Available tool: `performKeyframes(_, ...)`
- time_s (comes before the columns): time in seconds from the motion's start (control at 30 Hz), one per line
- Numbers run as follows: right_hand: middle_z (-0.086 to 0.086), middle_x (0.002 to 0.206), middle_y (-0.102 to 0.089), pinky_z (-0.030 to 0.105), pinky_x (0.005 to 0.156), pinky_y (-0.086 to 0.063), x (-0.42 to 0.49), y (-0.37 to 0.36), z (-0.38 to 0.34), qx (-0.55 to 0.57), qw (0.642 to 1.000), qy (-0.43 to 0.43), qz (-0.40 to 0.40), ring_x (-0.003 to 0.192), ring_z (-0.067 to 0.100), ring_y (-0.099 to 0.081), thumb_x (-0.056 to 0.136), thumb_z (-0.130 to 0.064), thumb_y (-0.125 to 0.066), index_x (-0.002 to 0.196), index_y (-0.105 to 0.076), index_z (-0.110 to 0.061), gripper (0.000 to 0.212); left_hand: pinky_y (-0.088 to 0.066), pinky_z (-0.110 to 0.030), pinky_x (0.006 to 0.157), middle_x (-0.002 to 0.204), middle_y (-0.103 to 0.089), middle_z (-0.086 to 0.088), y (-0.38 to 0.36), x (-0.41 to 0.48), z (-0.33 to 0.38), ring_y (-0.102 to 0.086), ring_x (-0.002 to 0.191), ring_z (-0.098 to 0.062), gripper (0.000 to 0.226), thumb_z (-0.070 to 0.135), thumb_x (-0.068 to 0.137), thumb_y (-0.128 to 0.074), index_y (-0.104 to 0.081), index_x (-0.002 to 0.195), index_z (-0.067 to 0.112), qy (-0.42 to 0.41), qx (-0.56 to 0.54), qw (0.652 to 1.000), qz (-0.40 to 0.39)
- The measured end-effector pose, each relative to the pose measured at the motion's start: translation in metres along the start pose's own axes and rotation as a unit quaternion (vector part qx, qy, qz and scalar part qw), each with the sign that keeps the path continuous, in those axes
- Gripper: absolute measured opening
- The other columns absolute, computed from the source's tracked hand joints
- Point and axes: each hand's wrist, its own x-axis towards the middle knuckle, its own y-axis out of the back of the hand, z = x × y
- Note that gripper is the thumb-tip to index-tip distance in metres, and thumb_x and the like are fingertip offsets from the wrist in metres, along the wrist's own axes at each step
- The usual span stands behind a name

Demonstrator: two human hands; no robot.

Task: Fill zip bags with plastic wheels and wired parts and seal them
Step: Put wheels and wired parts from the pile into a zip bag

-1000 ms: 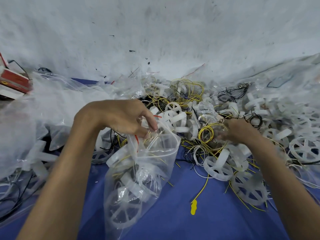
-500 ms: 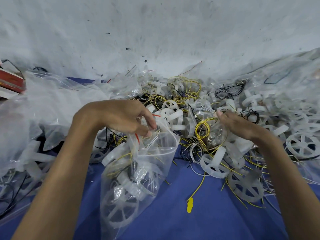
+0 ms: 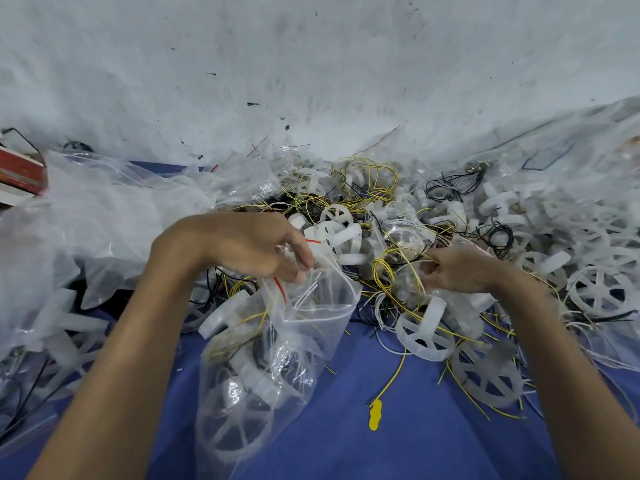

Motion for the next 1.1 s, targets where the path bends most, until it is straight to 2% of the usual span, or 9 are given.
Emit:
performKeyframes(0.2,0.0,0.083,-0.058,0.034,0.071,-0.042,0.002,-0.002,-0.002,0.158,0.978,0.062,0.119,0.078,0.021,-0.053,0.091,-0.01,-0.056,0.092,-0.05,-0.015,0.008,-0.036,-0.008,0.071,0.098,-0.059,0.028,-0.002,0.002,0.0,-0.052,0.08,0.021,0.013,0.034,0.087,-0.064,-0.062,0.097,0.042,-0.008,-0.006,1.0,-0.013)
performKeyframes(0.3,0.005,0.082,-0.067,0.032,0.067,-0.044,0.003,-0.002,-0.001,0.343,0.928,0.059,0.133,0.072,0.019,-0.057,0.091,-0.002,-0.055,0.122,-0.04,-0.01,0.036,-0.036,0.0,0.065,0.095,-0.059,0.028,-0.002,0.003,0.0,-0.052,0.08,0.021,0.012,0.034,0.087,-0.064,-0.062,0.096,0.042,-0.012,-0.008,1.0,-0.013)
performKeyframes(0.37,0.009,0.084,-0.069,0.031,0.065,-0.043,0.005,-0.001,0.001,0.34,0.931,0.045,0.129,0.072,0.018,-0.057,0.091,-0.009,-0.056,0.13,-0.037,-0.007,0.043,-0.036,-0.001,0.065,0.094,-0.06,0.028,-0.003,0.003,0.0,-0.053,0.079,0.019,0.012,0.034,0.087,-0.064,-0.061,0.095,0.042,-0.011,-0.012,1.0,-0.016)
performKeyframes(0.5,0.003,0.093,-0.064,0.027,0.054,-0.037,0.004,-0.004,0.003,0.002,1.0,0.001,-0.005,0.073,0.015,-0.056,0.084,-0.048,-0.06,0.1,-0.057,-0.016,0.036,-0.037,-0.003,0.069,0.098,-0.06,0.028,-0.003,0.005,0.001,-0.053,0.08,0.02,0.012,0.035,0.088,-0.063,-0.061,0.097,0.042,-0.011,-0.006,1.0,-0.02)
performKeyframes(0.57,-0.009,0.078,-0.051,0.021,0.052,-0.03,0.003,-0.009,-0.005,-0.011,0.999,0.002,-0.039,0.069,0.006,-0.048,0.083,-0.049,-0.061,0.079,-0.05,-0.025,0.028,-0.036,0.001,0.064,0.093,-0.06,0.029,-0.004,0.006,0.003,-0.051,0.074,0.023,0.011,0.034,0.088,-0.062,-0.061,0.097,0.041,-0.014,0.0,1.0,-0.018)
performKeyframes(0.7,-0.002,0.069,-0.049,0.023,0.055,-0.033,0.003,-0.008,-0.011,0.081,0.995,0.062,0.018,0.063,0.013,-0.048,0.092,-0.026,-0.056,0.073,-0.047,-0.015,0.024,-0.035,0.002,0.063,0.091,-0.06,0.029,-0.005,0.007,0.002,-0.051,0.073,0.024,0.012,0.034,0.088,-0.063,-0.062,0.099,0.04,-0.016,0.0,1.0,-0.015)
performKeyframes(0.83,0.007,0.092,-0.064,0.028,0.064,-0.052,-0.005,0.004,-0.007,0.349,0.931,0.072,0.083,0.079,0.02,-0.064,0.094,-0.013,-0.049,0.098,-0.052,-0.015,0.005,-0.037,-0.002,0.068,0.098,-0.061,0.027,-0.004,0.006,0.001,-0.051,0.078,0.023,0.012,0.034,0.088,-0.063,-0.061,0.097,0.042,-0.02,0.001,1.0,-0.018)
performKeyframes(0.97,0.025,0.111,-0.05,0.033,0.061,-0.058,-0.016,0.016,-0.01,0.499,0.857,0.101,0.082,0.07,0.029,-0.069,0.095,-0.005,-0.045,0.108,-0.041,-0.023,0.023,-0.034,-0.004,0.069,0.099,-0.06,0.028,-0.004,0.007,0.0,-0.048,0.08,0.027,0.012,0.034,0.089,-0.062,-0.061,0.098,0.041,-0.024,0.004,0.999,-0.022)
performKeyframes(1.1,-0.005,0.133,-0.039,0.023,0.051,-0.049,-0.023,0.023,-0.018,0.505,0.841,0.16,0.112,0.061,0.003,-0.058,0.093,0.002,-0.04,0.126,-0.047,-0.039,0.053,-0.035,-0.002,0.07,0.099,-0.06,0.028,-0.004,0.008,-0.001,-0.047,0.081,0.029,0.013,0.034,0.088,-0.063,-0.062,0.1,0.039,-0.024,0.003,1.0,-0.019)
